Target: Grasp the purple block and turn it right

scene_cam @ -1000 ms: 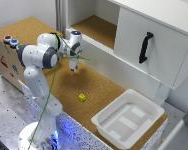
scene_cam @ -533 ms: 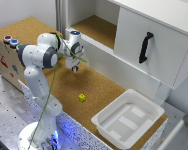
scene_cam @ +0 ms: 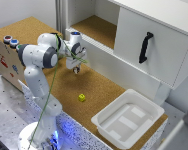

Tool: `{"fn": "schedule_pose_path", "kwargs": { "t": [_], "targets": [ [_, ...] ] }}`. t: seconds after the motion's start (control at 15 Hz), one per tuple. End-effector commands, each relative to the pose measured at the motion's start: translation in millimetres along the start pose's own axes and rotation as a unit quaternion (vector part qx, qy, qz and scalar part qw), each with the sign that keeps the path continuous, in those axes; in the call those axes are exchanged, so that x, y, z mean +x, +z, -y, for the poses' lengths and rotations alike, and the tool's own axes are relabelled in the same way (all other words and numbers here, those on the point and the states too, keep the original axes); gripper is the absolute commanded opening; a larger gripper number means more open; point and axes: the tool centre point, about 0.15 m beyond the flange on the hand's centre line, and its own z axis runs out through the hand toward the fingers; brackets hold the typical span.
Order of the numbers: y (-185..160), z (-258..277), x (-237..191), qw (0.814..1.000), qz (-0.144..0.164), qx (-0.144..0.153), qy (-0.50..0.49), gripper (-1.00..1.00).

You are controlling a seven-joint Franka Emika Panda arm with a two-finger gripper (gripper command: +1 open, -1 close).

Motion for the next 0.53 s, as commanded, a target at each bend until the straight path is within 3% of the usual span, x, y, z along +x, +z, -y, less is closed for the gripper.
{"fn": "schedule_pose_path", "kwargs": {
  "t": [0.0, 0.47],
  "targets": [
    [-0.9, 3.6, -15.6, 0.999, -0.04, -0.009, 0.015, 1.0],
    [-4.2, -7.8, -25.8, 0.999, -0.036, -0.009, -0.003, 1.0]
  ]
}}
